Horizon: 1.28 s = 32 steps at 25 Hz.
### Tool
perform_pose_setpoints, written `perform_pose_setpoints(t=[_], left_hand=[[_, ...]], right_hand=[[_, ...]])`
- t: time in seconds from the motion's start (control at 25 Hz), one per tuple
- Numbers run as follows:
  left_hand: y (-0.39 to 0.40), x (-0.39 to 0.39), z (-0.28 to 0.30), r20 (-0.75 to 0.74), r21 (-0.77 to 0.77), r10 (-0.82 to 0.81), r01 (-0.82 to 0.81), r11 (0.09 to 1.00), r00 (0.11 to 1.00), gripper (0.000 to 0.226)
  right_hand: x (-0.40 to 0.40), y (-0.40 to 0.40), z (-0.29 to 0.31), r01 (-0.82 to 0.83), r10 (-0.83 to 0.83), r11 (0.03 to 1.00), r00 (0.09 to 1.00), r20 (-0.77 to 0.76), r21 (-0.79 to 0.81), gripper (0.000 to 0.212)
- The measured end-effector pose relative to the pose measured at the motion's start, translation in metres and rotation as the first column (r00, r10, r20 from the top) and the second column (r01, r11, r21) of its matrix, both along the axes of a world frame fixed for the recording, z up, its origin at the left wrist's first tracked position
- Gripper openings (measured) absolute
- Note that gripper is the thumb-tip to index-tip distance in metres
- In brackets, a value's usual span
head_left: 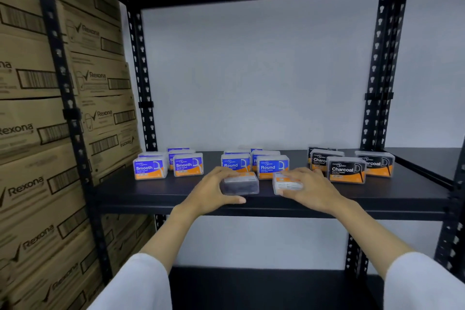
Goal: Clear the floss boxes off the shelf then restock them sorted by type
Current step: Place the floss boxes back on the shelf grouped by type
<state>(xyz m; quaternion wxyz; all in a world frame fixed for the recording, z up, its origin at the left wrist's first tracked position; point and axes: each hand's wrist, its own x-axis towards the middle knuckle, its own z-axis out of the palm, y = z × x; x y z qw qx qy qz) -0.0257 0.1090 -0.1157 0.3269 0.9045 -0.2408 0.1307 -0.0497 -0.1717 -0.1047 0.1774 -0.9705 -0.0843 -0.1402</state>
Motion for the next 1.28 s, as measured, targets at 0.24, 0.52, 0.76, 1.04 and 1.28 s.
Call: perform_pose_setpoints(t=[0.24,0.52,0.76,1.04,1.28], left_hand=[[0.007,0.005,-0.009,0.113,0.017,-0.039,0.038,0.999,0.993,0.062],[0.000,0.006,0.009,0.009,-0.373,-0.050,0.050,0.926,0.999,0.028],[-0.008,0.020,-0.001,-0.184,-0.342,0.007,-0.071,0.937,0.983,0.046],[0.014,0.001,-0.004,0.001,-0.230,0.414,-0.403,0.886,0.910,0.038],[0.021,-0.004,-0.019,0.205,0.032,0.491,-0.507,0.861,0.847,0.028]], right_hand=[[0.004,0.000,-0.015,-0.030,0.028,0.998,0.999,0.041,0.059,0.061],[0.005,-0.001,-0.016,-0.016,0.014,0.999,0.999,0.048,0.047,0.062],[0.004,-0.002,-0.014,-0.025,0.024,0.998,0.999,0.025,0.060,0.062],[0.000,0.008,-0.001,-0.052,0.034,0.994,0.982,0.185,0.096,0.053],[0.010,0.066,0.028,-0.344,0.300,0.924,0.923,0.243,0.168,0.050]])
